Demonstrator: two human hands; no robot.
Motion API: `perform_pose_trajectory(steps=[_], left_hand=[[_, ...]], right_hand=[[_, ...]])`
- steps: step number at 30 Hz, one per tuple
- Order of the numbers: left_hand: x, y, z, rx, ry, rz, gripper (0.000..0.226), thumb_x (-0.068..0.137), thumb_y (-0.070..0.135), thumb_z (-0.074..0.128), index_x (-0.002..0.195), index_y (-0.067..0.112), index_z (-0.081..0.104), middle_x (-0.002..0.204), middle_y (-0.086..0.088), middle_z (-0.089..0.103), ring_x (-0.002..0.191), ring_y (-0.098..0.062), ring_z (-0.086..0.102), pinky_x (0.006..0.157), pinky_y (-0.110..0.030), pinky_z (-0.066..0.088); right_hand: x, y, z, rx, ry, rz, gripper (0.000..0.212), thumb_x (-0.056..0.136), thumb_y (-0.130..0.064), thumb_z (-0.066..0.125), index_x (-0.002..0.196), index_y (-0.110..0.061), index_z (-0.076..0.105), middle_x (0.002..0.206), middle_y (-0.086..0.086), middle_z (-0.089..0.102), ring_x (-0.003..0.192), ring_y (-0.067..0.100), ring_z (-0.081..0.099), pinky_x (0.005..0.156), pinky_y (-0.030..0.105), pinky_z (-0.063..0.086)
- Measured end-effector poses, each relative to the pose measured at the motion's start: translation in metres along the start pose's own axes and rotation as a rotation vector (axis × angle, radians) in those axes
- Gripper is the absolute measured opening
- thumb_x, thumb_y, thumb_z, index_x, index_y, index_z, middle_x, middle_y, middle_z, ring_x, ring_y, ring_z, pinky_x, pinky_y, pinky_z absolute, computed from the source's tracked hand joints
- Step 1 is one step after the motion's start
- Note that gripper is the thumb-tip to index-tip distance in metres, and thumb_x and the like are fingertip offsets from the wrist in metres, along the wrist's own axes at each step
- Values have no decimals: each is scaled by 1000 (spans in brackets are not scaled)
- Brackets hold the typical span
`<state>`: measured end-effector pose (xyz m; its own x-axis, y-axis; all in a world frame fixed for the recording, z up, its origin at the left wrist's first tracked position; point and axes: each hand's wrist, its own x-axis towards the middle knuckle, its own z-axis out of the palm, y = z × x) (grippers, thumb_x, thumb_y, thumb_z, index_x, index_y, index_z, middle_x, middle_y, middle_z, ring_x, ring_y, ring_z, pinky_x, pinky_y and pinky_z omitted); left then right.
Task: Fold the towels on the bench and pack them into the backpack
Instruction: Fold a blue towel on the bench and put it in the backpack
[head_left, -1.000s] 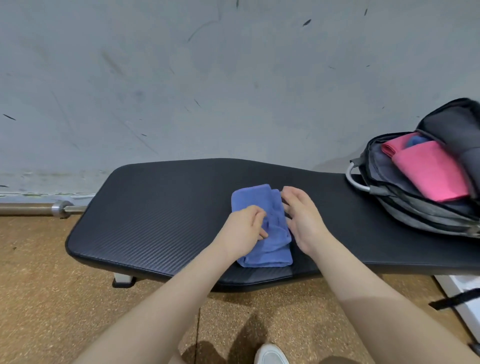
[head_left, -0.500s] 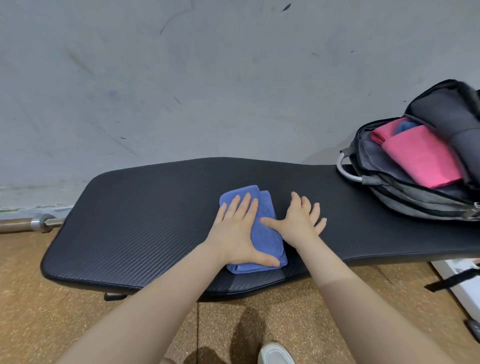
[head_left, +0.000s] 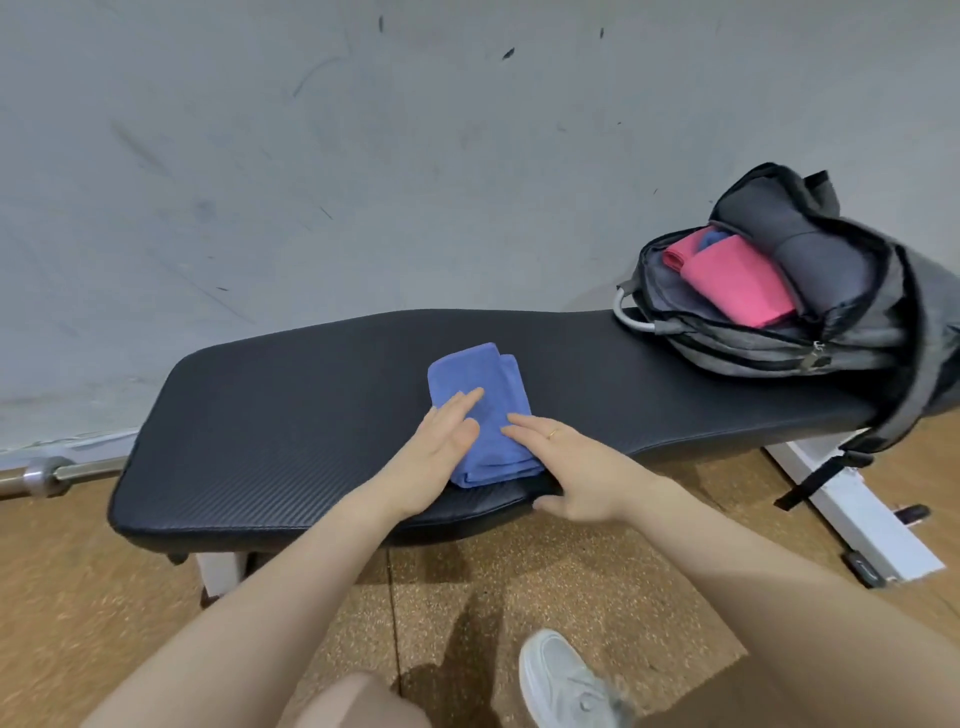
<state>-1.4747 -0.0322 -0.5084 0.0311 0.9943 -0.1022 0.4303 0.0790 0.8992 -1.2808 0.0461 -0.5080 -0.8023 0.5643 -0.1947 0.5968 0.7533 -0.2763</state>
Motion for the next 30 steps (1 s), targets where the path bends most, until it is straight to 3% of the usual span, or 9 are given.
perform_pose_trajectory(steps=[3, 5, 7, 12, 15, 18, 20, 24, 30], left_hand=[[-15, 4, 6, 23, -91, -55, 50, 96, 47, 22, 144, 33, 22, 153, 15, 13, 142, -1, 4, 113, -23, 5], [-20, 10, 10, -20, -101, -41, 52, 96, 46, 26, 144, 28, 25, 152, 13, 20, 141, -3, 14, 113, -22, 11], [-22, 16, 16, 11, -105, -9, 51, 97, 40, 30, 145, 22, 26, 151, 8, 27, 138, -5, 23, 113, -22, 16], [-11, 31, 32, 73, 9, 80, 39, 85, 51, 29, 122, 38, 30, 128, 28, 48, 122, -14, 44, 104, -34, 30], [9, 55, 47, 59, 87, 252, 48, 76, 41, 31, 123, 30, 30, 119, 49, 34, 117, 10, 38, 106, -36, 32], [36, 96, 71, 146, 33, 405, 43, 74, 42, 49, 112, 47, 29, 127, 28, 31, 126, 4, 30, 111, -37, 25], [60, 109, 83, 273, 0, 481, 39, 76, 45, 53, 112, 46, 39, 132, 15, 30, 123, -4, 32, 108, -39, 31], [113, 125, 111, 225, 6, 497, 52, 79, 46, 55, 128, 48, 38, 139, 16, 22, 127, 10, 27, 102, -7, 27], [183, 161, 158, -77, 311, 332, 56, 66, 51, 59, 115, 66, 37, 131, 21, 37, 119, 14, 38, 96, -3, 32]], right_hand=[[7, -4, 2, -286, 68, -17, 77, 79, -26, 68, 142, -14, 26, 150, 3, 25, 134, 23, 30, 105, 36, 38], [6, -9, 3, -461, 147, -78, 69, 65, -29, 80, 123, -11, 47, 125, 6, 51, 103, 25, 55, 79, 35, 50], [0, -7, 6, -495, 234, -102, 58, 52, -29, 86, 100, -13, 59, 93, 4, 61, 72, 22, 60, 56, 31, 46], [-19, 24, -8, 229, 390, 7, 22, 83, -12, 58, 104, -17, 54, 95, -1, 59, 82, 19, 55, 71, 28, 41], [-35, 48, -34, 672, 494, 115, 23, 88, -8, 55, 101, -25, 48, 85, -11, 58, 70, 6, 51, 67, 17, 41], [-45, 79, -59, 933, 541, 128, 15, 91, -13, 55, 98, -26, 51, 88, -6, 60, 77, 10, 57, 72, 27, 49], [-47, 102, -78, 1029, 553, 132, 6, 92, -18, 54, 96, -23, 52, 87, -2, 60, 73, 11, 58, 63, 30, 50], [-46, 153, -111, 1129, 699, 204, 9, 95, -19, 48, 87, -21, 51, 75, -4, 55, 59, -1, 51, 57, 17, 44], [-34, 223, -156, 1044, 570, 232, 16, 94, -30, 50, 87, -18, 56, 74, -2, 58, 60, 8, 53, 52, 22, 42]])
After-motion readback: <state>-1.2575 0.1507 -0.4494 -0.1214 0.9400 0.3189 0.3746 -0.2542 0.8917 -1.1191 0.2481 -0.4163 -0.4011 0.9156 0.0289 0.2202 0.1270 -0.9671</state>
